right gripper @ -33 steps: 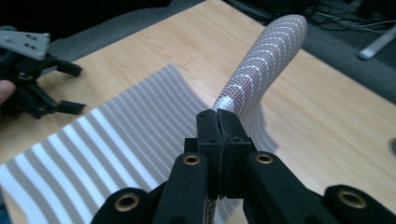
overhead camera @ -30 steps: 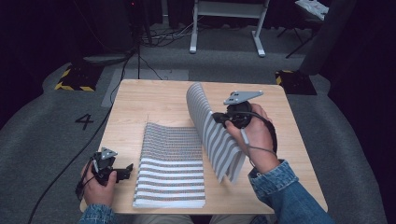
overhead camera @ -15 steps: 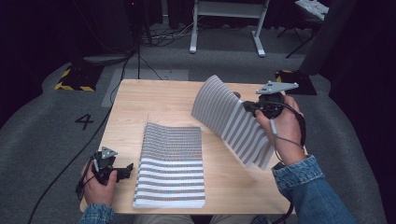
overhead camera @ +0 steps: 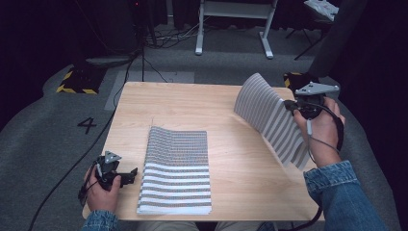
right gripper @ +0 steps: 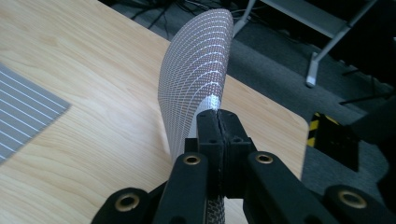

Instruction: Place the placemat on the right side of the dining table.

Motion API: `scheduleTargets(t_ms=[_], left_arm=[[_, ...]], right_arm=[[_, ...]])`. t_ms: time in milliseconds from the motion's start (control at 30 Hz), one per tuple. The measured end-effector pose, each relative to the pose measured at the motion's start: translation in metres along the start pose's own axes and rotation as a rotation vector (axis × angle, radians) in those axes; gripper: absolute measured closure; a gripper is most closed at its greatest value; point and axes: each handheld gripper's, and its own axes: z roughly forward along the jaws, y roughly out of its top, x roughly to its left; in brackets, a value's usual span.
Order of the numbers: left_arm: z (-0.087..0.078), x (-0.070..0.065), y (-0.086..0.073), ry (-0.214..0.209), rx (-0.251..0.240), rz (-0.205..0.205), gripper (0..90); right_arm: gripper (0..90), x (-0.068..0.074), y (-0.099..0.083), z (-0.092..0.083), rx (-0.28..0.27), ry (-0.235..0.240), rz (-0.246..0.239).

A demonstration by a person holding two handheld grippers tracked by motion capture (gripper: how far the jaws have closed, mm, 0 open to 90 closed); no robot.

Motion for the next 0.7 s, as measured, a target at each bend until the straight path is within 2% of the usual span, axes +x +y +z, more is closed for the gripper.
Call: scheduleTargets(t_ms=[133, 267, 400, 433, 467, 600, 633, 700], left_arm=[[0.0, 0.0, 0.0, 0.0, 0.0, 0.0, 0.0], [0.0, 0.0, 0.0, 0.0, 0.0, 0.0, 0.0], [0.0, 0.0, 0.0, 0.0, 0.0, -0.001, 0.0], [0.0, 0.0, 0.0, -0.001, 0.001, 0.0, 0.0], [0.0, 0.0, 0.0, 0.0, 0.0, 0.0, 0.0], [0.0, 0.0, 0.0, 0.0, 0.0, 0.0, 0.0], [0.0, 0.0, 0.0, 0.0, 0.0, 0.0, 0.0], [0.0, 0.0, 0.0, 0.0, 0.0, 0.0, 0.0]], right_arm=[[89.5, -0.004, -0.012, 0.006, 0.03, -0.024, -0.008], [89.5, 0.001, -0.017, 0.007, 0.011, -0.018, -0.014], [89.3, 0.02, -0.017, 0.006, 0.016, 0.042, -0.042], [89.3, 0.02, -0.017, 0.006, 0.016, 0.042, -0.042], [89.0, 0.028, -0.019, 0.007, 0.016, 0.081, -0.041], [87.1, 0.043, -0.028, 0.012, 0.032, 0.142, -0.034], [87.1, 0.043, -0.028, 0.012, 0.032, 0.142, -0.034], [85.3, 0.052, -0.039, 0.019, 0.051, 0.19, -0.018]])
